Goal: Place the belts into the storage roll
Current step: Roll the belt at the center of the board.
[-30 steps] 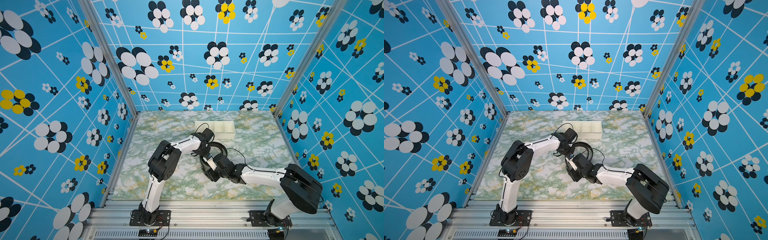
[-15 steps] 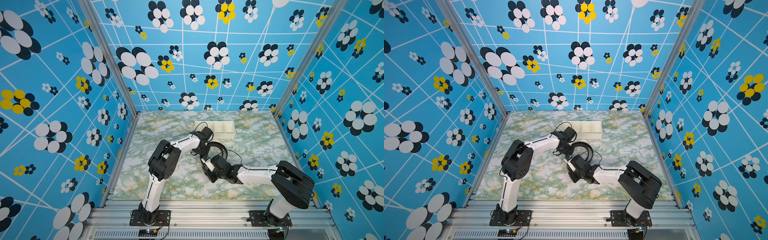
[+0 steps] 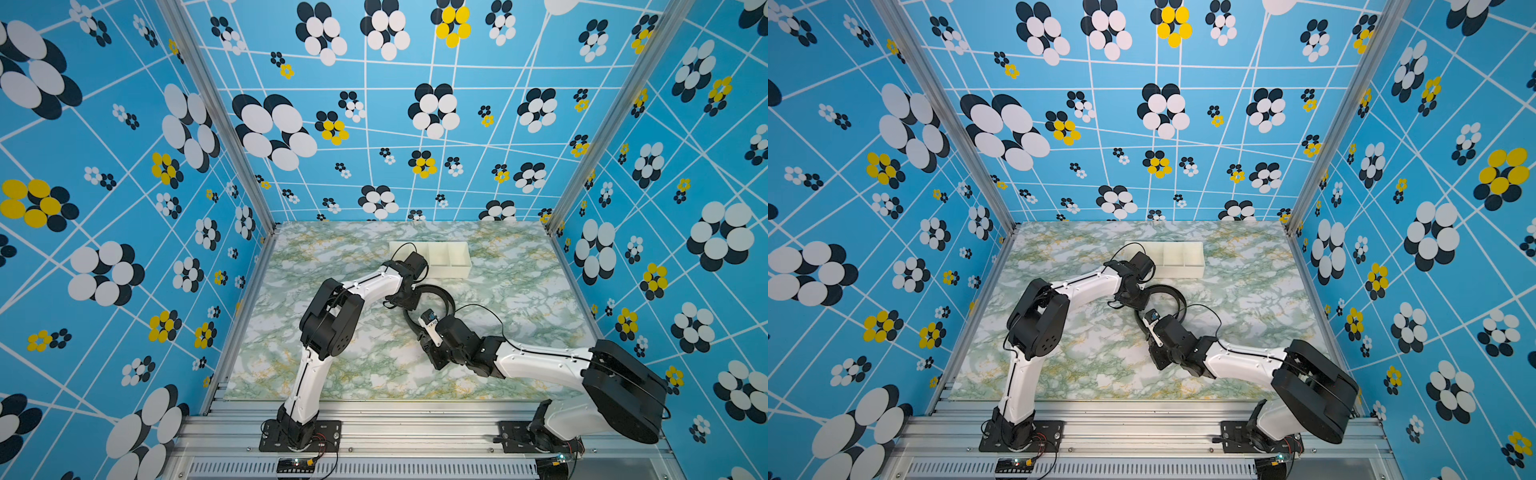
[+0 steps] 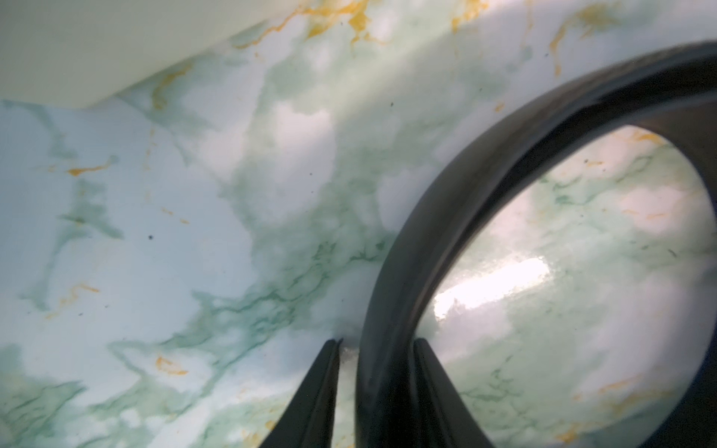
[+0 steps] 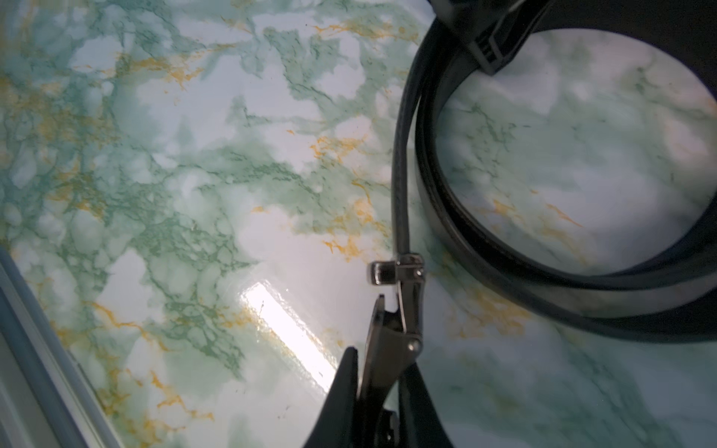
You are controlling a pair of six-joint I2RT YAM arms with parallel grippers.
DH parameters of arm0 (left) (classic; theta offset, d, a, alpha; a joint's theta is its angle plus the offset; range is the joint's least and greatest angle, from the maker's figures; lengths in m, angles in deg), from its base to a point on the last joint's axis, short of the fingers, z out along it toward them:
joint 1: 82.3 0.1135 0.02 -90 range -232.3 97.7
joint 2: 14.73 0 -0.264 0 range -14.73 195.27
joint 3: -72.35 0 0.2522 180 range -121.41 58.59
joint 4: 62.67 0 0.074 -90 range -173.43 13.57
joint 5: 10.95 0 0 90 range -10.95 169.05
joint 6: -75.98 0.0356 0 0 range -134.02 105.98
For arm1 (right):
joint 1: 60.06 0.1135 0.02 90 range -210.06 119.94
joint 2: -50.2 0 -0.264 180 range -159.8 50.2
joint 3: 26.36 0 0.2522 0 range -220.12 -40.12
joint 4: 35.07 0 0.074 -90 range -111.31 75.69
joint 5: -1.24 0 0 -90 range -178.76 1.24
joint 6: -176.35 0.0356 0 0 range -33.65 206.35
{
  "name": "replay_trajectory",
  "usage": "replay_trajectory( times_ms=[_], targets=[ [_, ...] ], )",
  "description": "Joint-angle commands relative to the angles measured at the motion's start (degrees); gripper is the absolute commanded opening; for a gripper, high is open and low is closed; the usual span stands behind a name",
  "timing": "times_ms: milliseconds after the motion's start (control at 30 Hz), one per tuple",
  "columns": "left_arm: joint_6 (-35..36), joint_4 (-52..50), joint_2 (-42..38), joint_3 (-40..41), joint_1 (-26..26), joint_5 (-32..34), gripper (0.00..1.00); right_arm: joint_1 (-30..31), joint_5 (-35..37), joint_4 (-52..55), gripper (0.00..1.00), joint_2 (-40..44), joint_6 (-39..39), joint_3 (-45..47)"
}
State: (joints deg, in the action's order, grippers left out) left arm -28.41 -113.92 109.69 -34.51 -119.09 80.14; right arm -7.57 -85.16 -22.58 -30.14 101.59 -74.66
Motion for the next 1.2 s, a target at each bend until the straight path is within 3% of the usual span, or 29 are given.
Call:
replay_trajectory(
  times_ms=[0,500,1167],
  targets=[
    [-0.60,-3.37,4.99,0.89,0.41,-0.05,0.36,0.23,2.86,7.07,0.00,4.20,4.75,2.45],
    [0.54,-5.04,7.30,0.07,0.32,0.95,0.37,0.24,4.64,20.25,0.00,16.96,19.32,10.53],
    [2.68,-5.00,7.97,1.06,2.05,1.11,0.36,0.23,22.22,39.86,0.00,25.28,41.28,11.41]
  ],
)
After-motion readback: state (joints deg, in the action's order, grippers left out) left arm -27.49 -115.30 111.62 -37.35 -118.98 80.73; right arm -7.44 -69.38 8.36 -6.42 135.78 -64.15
